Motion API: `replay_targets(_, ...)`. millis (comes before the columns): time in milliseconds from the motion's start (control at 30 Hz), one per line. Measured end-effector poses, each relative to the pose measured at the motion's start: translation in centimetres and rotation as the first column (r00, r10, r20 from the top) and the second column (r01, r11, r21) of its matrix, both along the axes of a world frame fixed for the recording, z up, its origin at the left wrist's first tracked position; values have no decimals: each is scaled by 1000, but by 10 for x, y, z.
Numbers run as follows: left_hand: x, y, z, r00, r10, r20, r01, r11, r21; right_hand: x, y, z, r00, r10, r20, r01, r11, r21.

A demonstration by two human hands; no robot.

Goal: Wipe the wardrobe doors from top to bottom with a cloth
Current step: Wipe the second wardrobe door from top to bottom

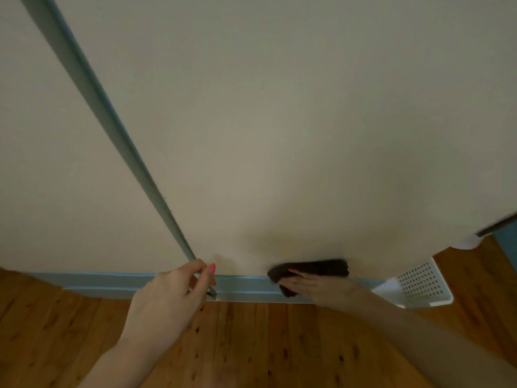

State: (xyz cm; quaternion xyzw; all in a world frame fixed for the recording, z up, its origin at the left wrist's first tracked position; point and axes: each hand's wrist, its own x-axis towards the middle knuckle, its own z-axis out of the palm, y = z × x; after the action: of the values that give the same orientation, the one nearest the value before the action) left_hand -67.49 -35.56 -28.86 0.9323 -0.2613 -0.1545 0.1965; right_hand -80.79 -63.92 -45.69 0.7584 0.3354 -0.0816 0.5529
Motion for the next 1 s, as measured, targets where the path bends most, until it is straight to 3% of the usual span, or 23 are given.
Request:
replay_targets(33,1,3,-5,1000,0,1,0,1000,-2,2,2,-10,994,-97,-50,96,995,-25)
replay_targets(67,2,6,-8,1000,2,3,-2,1000,-3,4,6,-15,990,-111,-89,115,993,41)
replay_targets(100,3,8,-9,1000,5,5,-5,1000,-1,6,7,-17,979,-136,-152,139,990,9)
replay_targets(167,3,11,-9,1000,12,-2,-12,1000,7,17,22,0,987,-66,-145,68,998,10)
replay_targets(200,2,11,-8,1000,16,-13,-16,1000,6,24,29,13,997,-25,-70,31,996,80)
replay_targets(300,0,11,-1,1000,17,-13,-17,1000,12,51,64,58,970,-112,218,39,949,313)
replay_targets(367,0,12,1,999,36,-6,-36,999,8,72,91,70,949,-162,271,54,929,365)
replay_targets(500,0,19,-7,997,77,14,-77,997,2,95,124,35,978,-204,38,182,934,308)
replay_targets(600,-1,21,-15,997,74,33,-76,996,38,92,138,14,984,-171,40,161,970,181)
replay_targets(667,0,22,-15,997,60,40,-63,996,59,90,132,6,991,-121,59,107,975,194)
replay_targets(733,-1,21,-10,999,43,30,-45,996,78,79,106,3,992,-128,-21,130,971,198)
replay_targets(867,-5,6,17,1000,8,17,-9,998,61,25,30,42,985,-98,-145,113,988,101)
replay_targets(1000,-13,-18,59,999,-33,-16,34,999,28,-37,-37,109,935,-237,-264,228,972,-65)
